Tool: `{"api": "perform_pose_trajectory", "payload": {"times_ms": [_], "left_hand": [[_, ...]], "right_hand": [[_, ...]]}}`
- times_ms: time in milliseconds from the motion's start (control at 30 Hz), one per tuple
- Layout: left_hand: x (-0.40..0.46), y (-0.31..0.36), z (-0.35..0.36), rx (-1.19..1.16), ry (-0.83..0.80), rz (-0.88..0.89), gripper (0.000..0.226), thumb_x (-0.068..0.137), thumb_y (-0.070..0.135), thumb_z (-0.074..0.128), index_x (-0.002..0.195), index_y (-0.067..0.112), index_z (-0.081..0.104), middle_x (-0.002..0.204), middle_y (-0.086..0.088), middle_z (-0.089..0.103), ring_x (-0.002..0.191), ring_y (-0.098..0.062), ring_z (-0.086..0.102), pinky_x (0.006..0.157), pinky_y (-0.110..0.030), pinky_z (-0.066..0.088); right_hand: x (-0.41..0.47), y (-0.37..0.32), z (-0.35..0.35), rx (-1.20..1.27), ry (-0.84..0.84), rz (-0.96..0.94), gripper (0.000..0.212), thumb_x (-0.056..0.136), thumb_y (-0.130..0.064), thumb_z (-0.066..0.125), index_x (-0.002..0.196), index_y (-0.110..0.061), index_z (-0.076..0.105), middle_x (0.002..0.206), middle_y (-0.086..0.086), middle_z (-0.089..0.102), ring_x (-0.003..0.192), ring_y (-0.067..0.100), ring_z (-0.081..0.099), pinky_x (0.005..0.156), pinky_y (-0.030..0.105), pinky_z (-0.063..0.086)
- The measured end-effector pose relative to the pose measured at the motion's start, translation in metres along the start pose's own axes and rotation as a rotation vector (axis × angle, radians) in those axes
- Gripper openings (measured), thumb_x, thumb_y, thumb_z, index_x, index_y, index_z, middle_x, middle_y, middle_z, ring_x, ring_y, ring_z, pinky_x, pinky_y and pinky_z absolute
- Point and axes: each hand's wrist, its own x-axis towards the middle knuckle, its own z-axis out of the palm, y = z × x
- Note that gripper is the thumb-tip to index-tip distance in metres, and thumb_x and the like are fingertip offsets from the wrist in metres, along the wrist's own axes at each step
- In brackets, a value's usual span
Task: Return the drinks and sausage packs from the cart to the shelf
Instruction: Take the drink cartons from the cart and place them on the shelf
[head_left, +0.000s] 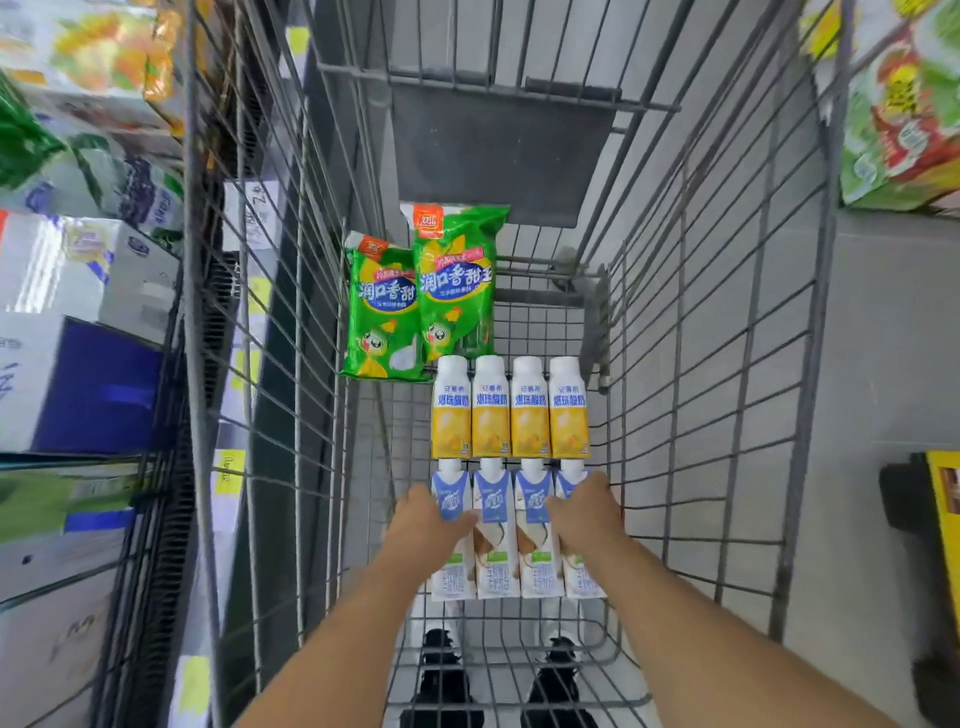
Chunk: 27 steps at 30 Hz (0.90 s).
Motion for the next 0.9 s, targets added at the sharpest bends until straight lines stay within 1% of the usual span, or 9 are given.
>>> {"api": "perform_pose_trajectory", "payload": {"times_ms": [133, 267, 367, 433, 500, 600, 700, 833, 900], "left_hand": [[-0.002, 0.000, -0.003, -0.054, -0.003, -0.010, 0.033, 0.084, 0.032, 0.073, 0.104, 0.018, 0.051, 0.107, -0.003, 0.062, 0.077, -0.009, 0.062, 0.050, -0.019, 0.043], [-0.003, 0.001, -0.006, -0.079, 0.018, -0.037, 0.027, 0.082, 0.027, 0.077, 0.089, 0.017, 0.052, 0.092, 0.000, 0.063, 0.068, -0.006, 0.060, 0.049, -0.018, 0.044], [-0.007, 0.002, -0.011, -0.095, 0.024, -0.051, 0.028, 0.081, 0.026, 0.079, 0.078, 0.019, 0.052, 0.076, 0.004, 0.061, 0.060, -0.005, 0.058, 0.048, -0.017, 0.045], [-0.011, 0.002, -0.012, -0.123, 0.032, -0.052, 0.030, 0.078, 0.027, 0.081, 0.087, 0.018, 0.053, 0.084, 0.003, 0.063, 0.069, -0.008, 0.061, 0.053, -0.021, 0.048], [-0.017, 0.001, -0.013, -0.138, 0.040, -0.053, 0.044, 0.075, 0.028, 0.083, 0.104, 0.017, 0.051, 0.097, 0.000, 0.064, 0.085, -0.016, 0.065, 0.069, -0.033, 0.057], [-0.032, 0.005, -0.018, -0.116, 0.054, -0.010, 0.050, 0.072, 0.024, 0.084, 0.106, 0.014, 0.049, 0.101, -0.004, 0.064, 0.088, -0.021, 0.067, 0.077, -0.040, 0.060], [-0.062, 0.016, -0.039, -0.165, 0.057, 0.044, 0.052, 0.072, 0.024, 0.084, 0.109, 0.015, 0.050, 0.103, -0.004, 0.065, 0.087, -0.022, 0.068, 0.071, -0.035, 0.059], [-0.116, 0.048, -0.087, -0.245, 0.081, 0.203, 0.047, 0.076, 0.018, 0.083, 0.112, 0.015, 0.053, 0.099, -0.002, 0.066, 0.077, -0.016, 0.066, 0.050, -0.018, 0.049], [-0.156, 0.068, -0.120, -0.288, 0.124, 0.309, 0.042, 0.076, 0.015, 0.083, 0.108, 0.015, 0.056, 0.091, 0.001, 0.065, 0.066, -0.007, 0.060, 0.041, -0.010, 0.044]], "right_hand": [[0.006, 0.002, 0.003, 0.023, 0.020, 0.027, 0.044, 0.088, 0.002, 0.060, 0.127, -0.001, 0.040, 0.117, 0.019, 0.059, 0.091, 0.028, 0.056, 0.072, 0.032, 0.044], [-0.001, 0.006, 0.008, -0.133, 0.072, -0.021, 0.057, 0.082, 0.001, 0.070, 0.131, 0.002, 0.041, 0.131, 0.021, 0.051, 0.118, 0.035, 0.054, 0.092, 0.036, 0.047], [-0.005, 0.004, 0.007, -0.223, 0.053, -0.044, 0.067, 0.079, -0.009, 0.079, 0.133, -0.001, 0.040, 0.134, 0.019, 0.045, 0.122, 0.032, 0.050, 0.098, 0.034, 0.045], [-0.006, 0.004, 0.007, -0.185, 0.030, -0.059, 0.066, 0.076, -0.007, 0.080, 0.128, -0.001, 0.041, 0.129, 0.018, 0.050, 0.117, 0.031, 0.055, 0.089, 0.034, 0.049], [-0.008, 0.006, 0.008, -0.153, 0.022, -0.087, 0.060, 0.076, -0.001, 0.078, 0.123, 0.000, 0.040, 0.119, 0.016, 0.055, 0.104, 0.030, 0.061, 0.074, 0.032, 0.049], [-0.021, 0.003, 0.002, -0.184, 0.010, -0.152, 0.055, 0.080, -0.002, 0.075, 0.120, -0.002, 0.039, 0.109, 0.011, 0.054, 0.086, 0.023, 0.056, 0.066, 0.029, 0.044], [-0.050, -0.019, -0.023, -0.156, -0.062, -0.288, 0.055, 0.078, -0.011, 0.079, 0.118, -0.006, 0.041, 0.104, 0.005, 0.050, 0.084, 0.018, 0.055, 0.065, 0.025, 0.042], [-0.094, -0.070, -0.079, -0.118, -0.103, -0.466, 0.056, 0.067, -0.030, 0.088, 0.105, -0.008, 0.054, 0.096, 0.003, 0.060, 0.087, 0.020, 0.062, 0.069, 0.025, 0.048], [-0.135, -0.104, -0.118, -0.089, -0.105, -0.533, 0.045, 0.072, -0.020, 0.087, 0.094, -0.009, 0.050, 0.081, -0.004, 0.052, 0.075, 0.015, 0.053, 0.054, 0.012, 0.040]]}}
